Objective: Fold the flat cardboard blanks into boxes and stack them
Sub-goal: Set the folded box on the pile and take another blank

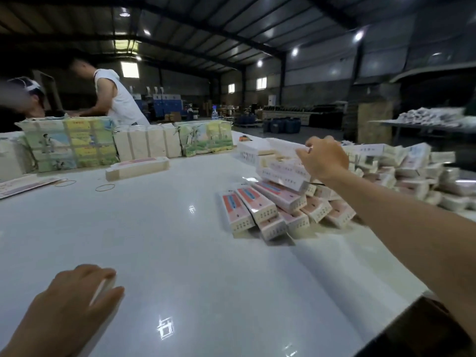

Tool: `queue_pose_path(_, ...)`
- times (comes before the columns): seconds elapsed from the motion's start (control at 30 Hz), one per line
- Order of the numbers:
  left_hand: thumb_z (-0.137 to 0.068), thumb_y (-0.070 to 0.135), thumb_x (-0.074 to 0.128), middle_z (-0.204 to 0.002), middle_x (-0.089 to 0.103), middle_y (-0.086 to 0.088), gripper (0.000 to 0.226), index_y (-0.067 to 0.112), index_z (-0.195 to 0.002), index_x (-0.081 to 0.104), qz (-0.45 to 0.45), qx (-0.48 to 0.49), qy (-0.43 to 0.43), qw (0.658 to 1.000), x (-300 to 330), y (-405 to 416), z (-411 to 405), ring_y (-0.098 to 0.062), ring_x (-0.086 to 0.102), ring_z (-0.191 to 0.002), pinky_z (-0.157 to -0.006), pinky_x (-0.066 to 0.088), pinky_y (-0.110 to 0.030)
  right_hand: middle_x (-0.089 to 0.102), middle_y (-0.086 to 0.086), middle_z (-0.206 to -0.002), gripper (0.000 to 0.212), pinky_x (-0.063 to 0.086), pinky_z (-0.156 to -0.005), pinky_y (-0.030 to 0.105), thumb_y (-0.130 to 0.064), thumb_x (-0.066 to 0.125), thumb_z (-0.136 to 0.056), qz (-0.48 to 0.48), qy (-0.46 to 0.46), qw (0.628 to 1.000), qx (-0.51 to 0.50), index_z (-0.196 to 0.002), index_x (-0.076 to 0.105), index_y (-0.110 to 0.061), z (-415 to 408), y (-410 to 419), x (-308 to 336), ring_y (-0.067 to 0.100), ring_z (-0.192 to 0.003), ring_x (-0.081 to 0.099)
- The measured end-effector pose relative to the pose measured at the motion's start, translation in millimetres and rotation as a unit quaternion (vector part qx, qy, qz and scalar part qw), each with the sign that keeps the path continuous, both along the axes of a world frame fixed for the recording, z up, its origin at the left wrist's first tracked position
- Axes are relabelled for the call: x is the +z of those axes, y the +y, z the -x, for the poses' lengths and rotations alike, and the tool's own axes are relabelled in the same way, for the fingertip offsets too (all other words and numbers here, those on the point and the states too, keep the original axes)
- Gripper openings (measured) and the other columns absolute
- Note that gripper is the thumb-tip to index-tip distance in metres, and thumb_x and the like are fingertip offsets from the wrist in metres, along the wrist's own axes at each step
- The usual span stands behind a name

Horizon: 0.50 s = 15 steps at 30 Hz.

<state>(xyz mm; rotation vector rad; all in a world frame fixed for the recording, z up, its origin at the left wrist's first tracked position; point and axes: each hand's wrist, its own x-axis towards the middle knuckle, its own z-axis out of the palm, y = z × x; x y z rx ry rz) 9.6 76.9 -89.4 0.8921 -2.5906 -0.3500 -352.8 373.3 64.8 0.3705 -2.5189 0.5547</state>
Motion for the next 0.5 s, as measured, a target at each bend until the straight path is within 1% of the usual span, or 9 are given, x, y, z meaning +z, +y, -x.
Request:
queue_pose_path(0.07,-0.061,0.073,0.038,-0.103,0.066,-0.003,0.062,0.032,-0.096,0.069,0.016,-0.004,-0.004,1.0,0.2,-1.3,1.4,-0.031,0.06,-0.099,-0.085,0.047,-0.052,0.052,0.016,-0.123,0.038,0.043,-0.079,0.039,-0.039,0.04,-0.094,-0.073,-0.014,0.997,-0.038,-0.114,0.06,-0.013,7.7,5.8,-10.8,0.034,-0.111,0.048)
queue_pose_path(0.13,-0.06,0.074,0.035,-0.105,0.064,-0.004,0.072,0.025,-0.101,0.07,0.03,-0.008,-0.017,0.999,4.7,1.0,2.1,-0.031,0.059,-0.102,-0.088,0.046,-0.05,0.052,0.016,-0.122,0.037,0.041,-0.077,0.038,-0.036,0.038,-0.094,-0.091,-0.006,0.995,-0.051,-0.115,0.06,-0.015,8.1,8.2,-18.6,0.033,-0.109,0.047)
queue_pose_path(0.17,-0.059,0.074,0.034,-0.106,0.064,-0.004,0.075,0.023,-0.102,0.07,0.028,-0.008,-0.019,0.999,7.6,3.2,2.2,-0.031,0.058,-0.103,-0.089,0.046,-0.05,0.051,0.016,-0.124,0.038,0.04,-0.079,0.039,-0.036,0.037,-0.094,-0.098,-0.002,0.994,-0.055,-0.117,0.059,-0.015,7.5,8.6,-20.1,0.033,-0.111,0.045)
queue_pose_path(0.23,-0.059,0.073,0.035,-0.105,0.063,-0.005,0.076,0.021,-0.101,0.071,0.026,-0.014,-0.006,1.0,12.1,9.7,2.5,-0.032,0.058,-0.103,-0.09,0.045,-0.049,0.047,0.017,-0.131,0.039,0.039,-0.089,0.043,-0.035,0.036,-0.095,-0.121,0.001,0.991,-0.06,-0.123,0.056,-0.015,5.0,8.2,-17.9,0.034,-0.12,0.04)
queue_pose_path(0.3,-0.067,0.068,0.043,-0.108,0.062,-0.002,0.064,0.023,-0.104,0.069,0.024,-0.019,-0.001,1.0,15.8,17.1,3.0,-0.029,0.055,-0.105,-0.092,0.043,-0.046,0.045,0.016,-0.135,0.04,0.036,-0.097,0.047,-0.035,0.038,-0.097,-0.117,0.03,0.992,-0.044,-0.127,0.053,-0.014,-2.7,6.1,-10.1,0.035,-0.126,0.035)
queue_pose_path(0.37,-0.081,0.054,0.056,-0.117,0.058,0.002,0.042,0.026,-0.111,0.066,0.027,-0.014,-0.001,1.0,17.3,24.1,5.2,-0.022,0.049,-0.109,-0.093,0.04,-0.039,0.049,0.014,-0.133,0.04,0.035,-0.096,0.046,-0.034,0.042,-0.096,-0.067,0.092,0.993,0.014,-0.13,0.052,-0.015,-19.7,-2.8,-0.5,0.033,-0.122,0.038)
queue_pose_path(0.4,-0.084,0.047,0.059,-0.119,0.056,0.005,0.035,0.027,-0.113,0.064,0.035,-0.011,0.003,0.999,16.9,25.3,3.3,-0.02,0.046,-0.11,-0.093,0.038,-0.036,0.052,0.013,-0.131,0.039,0.035,-0.096,0.046,-0.032,0.045,-0.096,-0.033,0.119,0.99,0.064,-0.13,0.053,-0.015,-34.1,-14.7,3.1,0.032,-0.12,0.041)
queue_pose_path(0.47,-0.088,0.045,0.055,-0.122,0.052,0.01,0.032,0.03,-0.117,0.06,0.042,-0.016,0.002,0.999,16.6,28.6,4.9,-0.014,0.043,-0.111,-0.091,0.036,-0.03,0.058,0.009,-0.127,0.035,0.037,-0.095,0.046,-0.03,0.048,-0.095,0.012,0.128,0.976,0.174,-0.126,0.058,-0.016,-69.8,-37.6,3.3,0.029,-0.116,0.047)
queue_pose_path(0.5,-0.089,0.046,0.052,-0.123,0.051,0.012,0.033,0.032,-0.118,0.058,0.042,-0.015,0.0,0.999,17.4,29.6,4.1,-0.012,0.041,-0.112,-0.091,0.036,-0.029,0.06,0.007,-0.125,0.033,0.04,-0.096,0.045,-0.029,0.049,-0.094,0.013,0.115,0.966,0.233,-0.122,0.061,-0.018,-90.7,-50.6,-2.0,0.026,-0.114,0.049)
